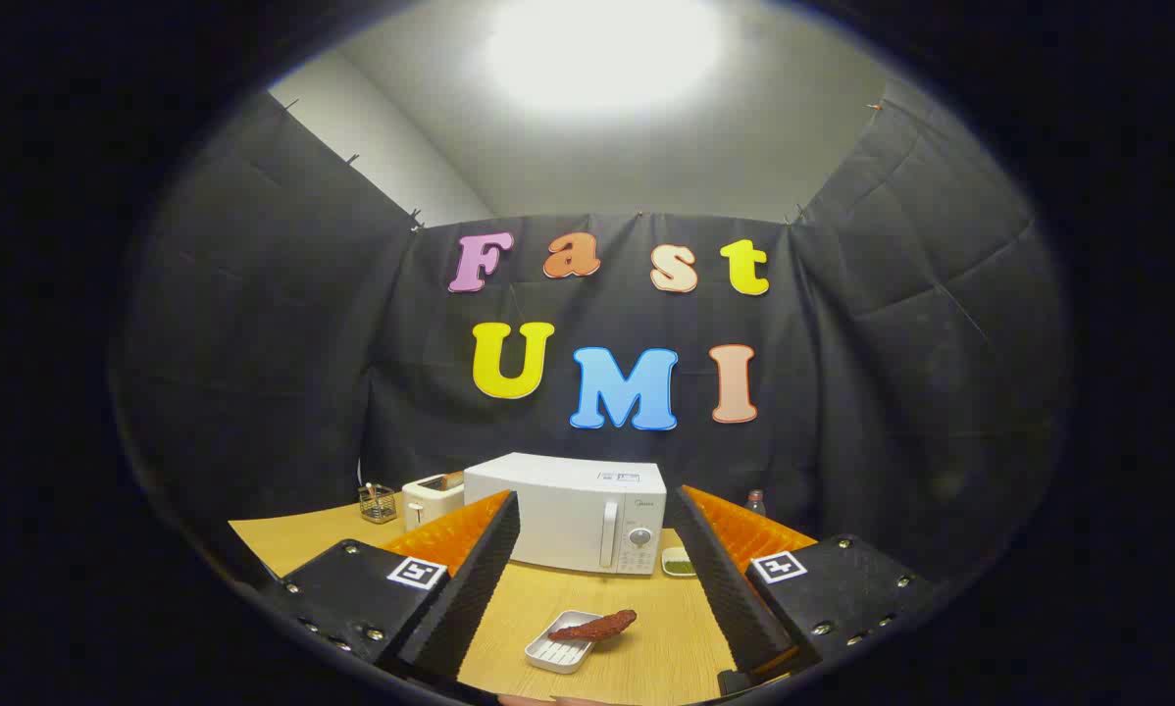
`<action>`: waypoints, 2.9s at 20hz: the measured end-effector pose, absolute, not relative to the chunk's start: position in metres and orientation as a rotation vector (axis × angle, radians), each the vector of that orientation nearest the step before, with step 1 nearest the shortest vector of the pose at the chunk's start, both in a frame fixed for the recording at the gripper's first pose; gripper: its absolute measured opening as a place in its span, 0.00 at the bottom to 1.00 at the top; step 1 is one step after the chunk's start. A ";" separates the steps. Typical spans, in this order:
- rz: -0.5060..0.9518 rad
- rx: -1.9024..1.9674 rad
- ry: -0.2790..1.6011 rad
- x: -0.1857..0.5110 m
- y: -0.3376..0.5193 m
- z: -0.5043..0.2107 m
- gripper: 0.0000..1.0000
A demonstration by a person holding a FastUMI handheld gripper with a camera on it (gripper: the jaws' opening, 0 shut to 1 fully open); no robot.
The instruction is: Open the microwave, put the food inside, and close the microwave door.
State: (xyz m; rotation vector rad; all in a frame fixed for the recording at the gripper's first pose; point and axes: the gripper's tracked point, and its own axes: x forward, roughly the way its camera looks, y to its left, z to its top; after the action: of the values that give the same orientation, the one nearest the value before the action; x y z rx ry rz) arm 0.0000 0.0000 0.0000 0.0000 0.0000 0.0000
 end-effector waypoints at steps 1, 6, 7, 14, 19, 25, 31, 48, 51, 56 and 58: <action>0.000 -0.004 0.001 0.000 0.001 -0.001 0.97; 0.001 -0.016 0.008 0.001 0.003 -0.001 0.97; 0.001 -0.015 0.006 0.000 0.002 -0.001 0.97; 0.001 -0.011 0.009 0.001 0.002 0.001 0.97; 0.001 -0.012 0.016 0.003 0.004 -0.002 0.97; 0.002 -0.001 0.009 0.016 0.007 -0.007 0.97; 0.011 0.002 0.018 0.055 0.013 -0.033 0.97; -0.024 0.027 0.122 0.208 0.010 -0.154 0.98; -0.028 0.087 0.171 0.237 0.008 -0.179 0.98; -0.082 0.100 0.226 0.294 -0.013 -0.216 0.97; -0.082 0.102 0.256 0.316 -0.016 -0.230 0.97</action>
State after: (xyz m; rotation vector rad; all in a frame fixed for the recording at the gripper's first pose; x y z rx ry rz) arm 0.3157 -0.0164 -0.2301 0.1019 0.2562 -0.0817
